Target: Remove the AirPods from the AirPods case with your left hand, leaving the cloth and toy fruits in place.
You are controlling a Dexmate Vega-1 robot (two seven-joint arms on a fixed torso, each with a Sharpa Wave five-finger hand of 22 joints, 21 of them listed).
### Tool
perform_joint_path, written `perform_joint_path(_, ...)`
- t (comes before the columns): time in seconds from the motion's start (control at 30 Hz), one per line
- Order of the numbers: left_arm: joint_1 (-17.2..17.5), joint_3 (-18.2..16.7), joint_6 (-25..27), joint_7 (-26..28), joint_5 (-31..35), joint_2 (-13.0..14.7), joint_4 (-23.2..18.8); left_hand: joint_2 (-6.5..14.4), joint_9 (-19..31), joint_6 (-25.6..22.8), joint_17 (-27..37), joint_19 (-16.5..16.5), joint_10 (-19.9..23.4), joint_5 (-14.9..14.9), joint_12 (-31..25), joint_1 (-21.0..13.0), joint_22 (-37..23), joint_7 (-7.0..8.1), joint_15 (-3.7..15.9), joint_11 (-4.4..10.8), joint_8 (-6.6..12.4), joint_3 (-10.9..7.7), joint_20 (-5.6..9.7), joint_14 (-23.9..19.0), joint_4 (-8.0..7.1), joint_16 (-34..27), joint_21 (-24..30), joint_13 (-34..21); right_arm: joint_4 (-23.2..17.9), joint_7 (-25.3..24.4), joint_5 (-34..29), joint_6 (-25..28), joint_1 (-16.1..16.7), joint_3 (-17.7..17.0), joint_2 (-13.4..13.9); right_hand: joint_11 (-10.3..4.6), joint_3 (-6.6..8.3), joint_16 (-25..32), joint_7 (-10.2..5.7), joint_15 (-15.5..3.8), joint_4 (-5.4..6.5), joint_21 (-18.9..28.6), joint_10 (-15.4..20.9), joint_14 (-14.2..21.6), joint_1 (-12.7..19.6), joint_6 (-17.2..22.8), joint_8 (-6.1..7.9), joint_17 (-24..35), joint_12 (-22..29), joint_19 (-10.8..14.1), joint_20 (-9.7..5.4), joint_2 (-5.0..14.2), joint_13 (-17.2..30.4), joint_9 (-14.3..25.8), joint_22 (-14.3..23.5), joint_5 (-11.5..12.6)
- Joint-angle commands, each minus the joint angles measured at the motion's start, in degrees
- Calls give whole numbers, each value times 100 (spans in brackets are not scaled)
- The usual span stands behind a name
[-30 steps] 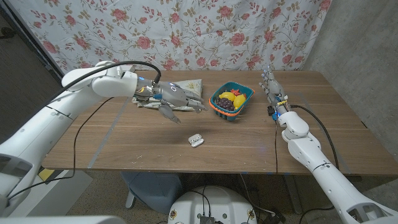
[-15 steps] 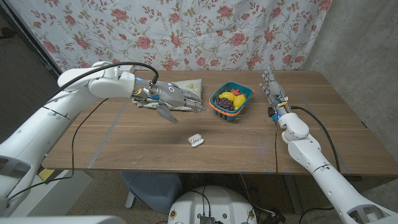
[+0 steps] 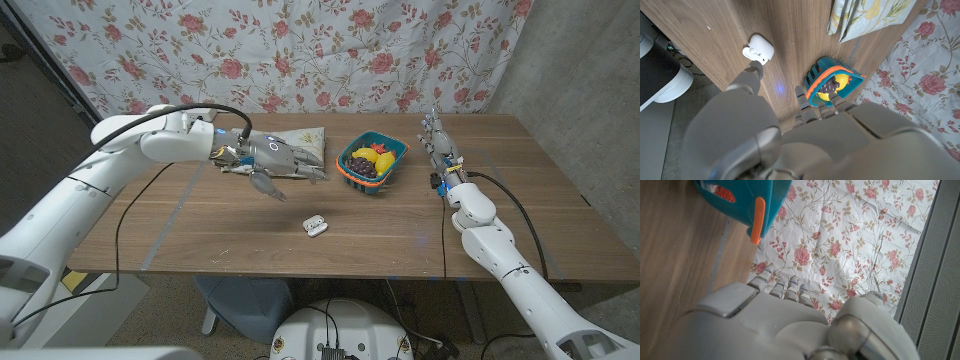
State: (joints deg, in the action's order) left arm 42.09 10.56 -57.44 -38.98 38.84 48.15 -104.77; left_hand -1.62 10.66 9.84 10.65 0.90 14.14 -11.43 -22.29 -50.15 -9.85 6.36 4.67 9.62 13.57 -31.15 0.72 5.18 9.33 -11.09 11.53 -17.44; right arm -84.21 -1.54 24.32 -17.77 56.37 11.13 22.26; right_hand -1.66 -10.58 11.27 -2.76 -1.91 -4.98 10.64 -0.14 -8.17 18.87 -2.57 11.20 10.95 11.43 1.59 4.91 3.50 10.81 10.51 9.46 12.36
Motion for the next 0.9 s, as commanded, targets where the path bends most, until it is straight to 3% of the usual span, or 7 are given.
perform_joint_path(0.03, 133, -66, -103, -13, -65, 29, 12, -41, 1, 832, 16, -38, 59, 17, -50, -22, -19, 6, 3, -16, 23, -55, 0, -48, 5, -42, 27, -24, 42, -10, 17, -73, 24, 15, -41, -51, 10, 17, -16, -116, -20, -3, 11, 12, 47, -29, -13, -3, -13, -26, 24, 4, 17, 18, 19, 32)
perform_joint_path(0.53, 243, -222, -102, 2, 72, -40, -44, -64, -1, 690, 12, -153, 107, 39, -84, -48, -18, -1, 24, -9, 46, -90, -4, -190, 17, -59, 50, -32, -62, -63, 16, -56, 92, -11, -2, -55, 16, 17, -22, -115, -23, -1, 11, 11, 56, -36, -15, -4, -14, -22, 20, 14, 16, 18, 19, 30)
perform_joint_path(0.9, 362, -421, -250, 527, 631, -146, 41, -66, -3, 537, 9, -200, 176, 50, -124, -81, -18, 42, 43, -9, 77, -128, 0, -266, 23, -51, 48, -37, 41, -18, 33, -41, 34, 19, -29, -53, 16, 17, -23, -115, -24, -1, 13, 12, 59, -33, -13, -4, -14, -25, 22, 15, 16, 18, 19, 27)
